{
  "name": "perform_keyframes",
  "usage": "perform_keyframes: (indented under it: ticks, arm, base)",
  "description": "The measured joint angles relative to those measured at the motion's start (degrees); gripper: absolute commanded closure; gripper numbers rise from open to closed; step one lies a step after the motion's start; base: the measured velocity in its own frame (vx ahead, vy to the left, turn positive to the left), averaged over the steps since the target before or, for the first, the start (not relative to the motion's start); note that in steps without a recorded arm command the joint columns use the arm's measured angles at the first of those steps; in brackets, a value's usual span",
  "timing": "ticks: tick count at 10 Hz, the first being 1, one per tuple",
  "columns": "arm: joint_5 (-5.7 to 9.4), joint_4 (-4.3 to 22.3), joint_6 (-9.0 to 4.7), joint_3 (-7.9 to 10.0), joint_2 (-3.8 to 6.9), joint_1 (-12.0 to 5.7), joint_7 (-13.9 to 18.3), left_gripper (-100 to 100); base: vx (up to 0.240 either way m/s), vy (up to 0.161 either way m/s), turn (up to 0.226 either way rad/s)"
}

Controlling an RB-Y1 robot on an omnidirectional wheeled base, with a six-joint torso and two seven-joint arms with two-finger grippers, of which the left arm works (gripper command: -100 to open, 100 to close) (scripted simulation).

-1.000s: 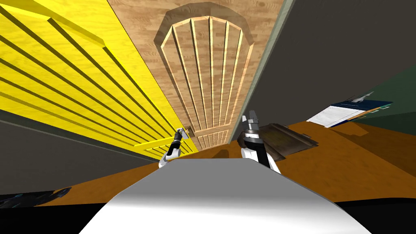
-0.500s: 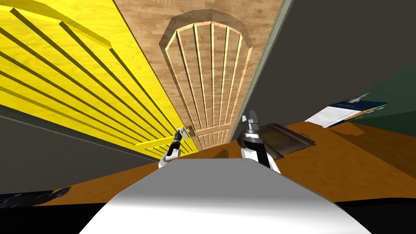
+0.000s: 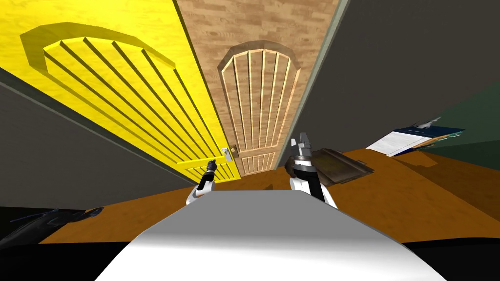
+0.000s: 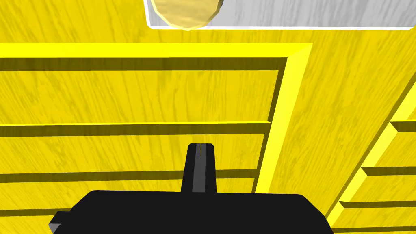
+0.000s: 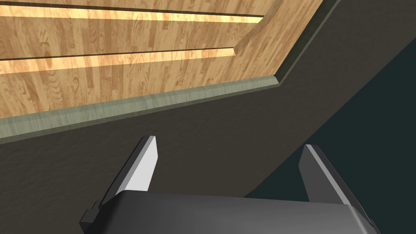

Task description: Pull the door open

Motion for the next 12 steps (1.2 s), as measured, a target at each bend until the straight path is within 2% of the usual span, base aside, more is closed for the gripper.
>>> perform_keyframes:
  ticks: [1, 3, 4, 5, 6, 7, 9, 11, 12]
  arm:
    - [-0.09, -0.03, -0.44, -0.81, -0.21, -0.2, 0.13, -100]
    - [-0.12, -2.03, -0.61, -2.51, -0.31, 0.64, 0.69, -100]
    - [-0.29, -2.19, -1.15, -3.43, -0.75, 0.59, 0.77, -100]
    - [-0.31, -2.2, -1.29, -3.56, -0.83, 0.58, 0.76, -100]
    - [-0.14, -1.83, -1.33, -2.73, -0.32, 1.36, 0.84, -100]
    - [-0.17, -1.2, -1.22, -1.76, -0.45, 1.7, 0.5, -100]
    - [0.02, 0.89, -1.37, -0.01, 0.26, 1.71, 0.26, -100]
    - [0.11, 0.98, -0.9, 0.42, 0.53, 1.27, 0.28, -100]
    - [0.03, 1.17, -1.02, 0.17, 0.29, 0.74, 0.24, -100]
  base:
    - [-0.201, -0.079, -0.093]
    - [-0.192, -0.08, -0.107]
    - [-0.076, -0.036, -0.023]
    - [-0.04, 0.042, 0.176]
    - [-0.054, 0.084, 0.182]
    - [0.01, 0.098, 0.12]
    - [0.133, 0.123, 0.028]
    - [0.194, 0.021, -0.093]
    - [0.207, -0.007, -0.087]
